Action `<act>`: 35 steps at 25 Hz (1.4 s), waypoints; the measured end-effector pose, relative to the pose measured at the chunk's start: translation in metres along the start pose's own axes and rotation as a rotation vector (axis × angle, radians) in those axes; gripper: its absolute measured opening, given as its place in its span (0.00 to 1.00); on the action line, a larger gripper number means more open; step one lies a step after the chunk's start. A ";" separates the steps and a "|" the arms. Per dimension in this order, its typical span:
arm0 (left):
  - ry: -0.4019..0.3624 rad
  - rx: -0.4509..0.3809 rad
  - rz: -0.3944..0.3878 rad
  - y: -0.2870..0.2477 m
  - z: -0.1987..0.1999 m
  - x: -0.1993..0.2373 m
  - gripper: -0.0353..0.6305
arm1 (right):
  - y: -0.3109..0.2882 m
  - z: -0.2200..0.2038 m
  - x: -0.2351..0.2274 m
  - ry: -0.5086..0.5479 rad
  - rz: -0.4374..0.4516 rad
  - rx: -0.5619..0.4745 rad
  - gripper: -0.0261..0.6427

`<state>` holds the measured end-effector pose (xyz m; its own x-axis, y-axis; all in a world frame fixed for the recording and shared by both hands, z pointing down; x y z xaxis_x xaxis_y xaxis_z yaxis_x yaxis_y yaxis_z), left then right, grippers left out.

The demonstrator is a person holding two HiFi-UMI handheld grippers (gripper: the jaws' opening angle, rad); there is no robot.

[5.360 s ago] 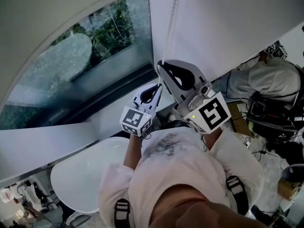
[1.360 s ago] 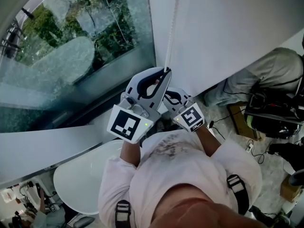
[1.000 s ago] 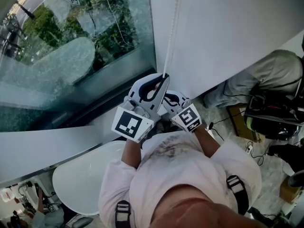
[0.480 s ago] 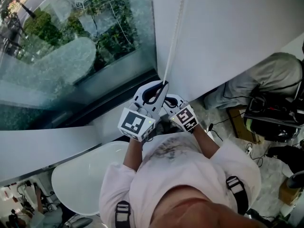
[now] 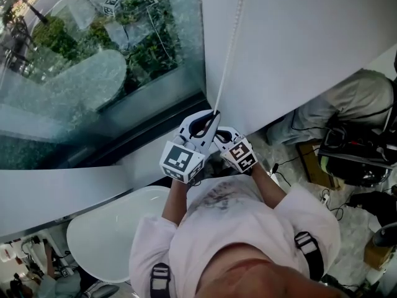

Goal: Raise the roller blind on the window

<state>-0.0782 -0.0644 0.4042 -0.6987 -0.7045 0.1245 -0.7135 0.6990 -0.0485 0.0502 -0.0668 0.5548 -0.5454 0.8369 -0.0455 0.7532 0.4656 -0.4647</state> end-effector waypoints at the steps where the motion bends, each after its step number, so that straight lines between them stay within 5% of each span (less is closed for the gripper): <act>1: 0.003 0.008 0.000 0.000 -0.003 0.000 0.08 | -0.001 -0.003 0.000 -0.001 -0.002 0.013 0.13; 10: 0.045 0.063 0.005 0.006 -0.033 0.001 0.08 | -0.007 -0.026 0.008 -0.018 0.013 0.106 0.13; 16: 0.045 0.050 0.016 0.010 -0.033 0.003 0.08 | -0.005 -0.028 0.012 0.028 0.020 0.065 0.13; 23: 0.039 0.041 0.024 0.011 -0.033 0.004 0.08 | 0.016 -0.018 0.011 -0.043 0.039 -0.059 0.14; 27: 0.036 0.041 0.025 0.011 -0.033 0.006 0.08 | 0.045 0.012 0.005 -0.087 0.025 -0.137 0.25; 35: 0.029 0.040 0.022 0.011 -0.035 0.004 0.08 | 0.108 0.125 -0.001 0.022 -0.004 -0.380 0.25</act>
<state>-0.0866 -0.0551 0.4387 -0.7130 -0.6845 0.1519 -0.6997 0.7087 -0.0909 0.0858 -0.0531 0.3938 -0.5439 0.8388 -0.0237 0.8358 0.5391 -0.1038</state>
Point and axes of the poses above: the fingertips, and each gripper's own axes: y backward along the fingers, x to its left, z out of its top, the point moved 10 cm from there along y, backward along the fingers, and after that the axes turned 1 degree about x, right-handed, at the moved point
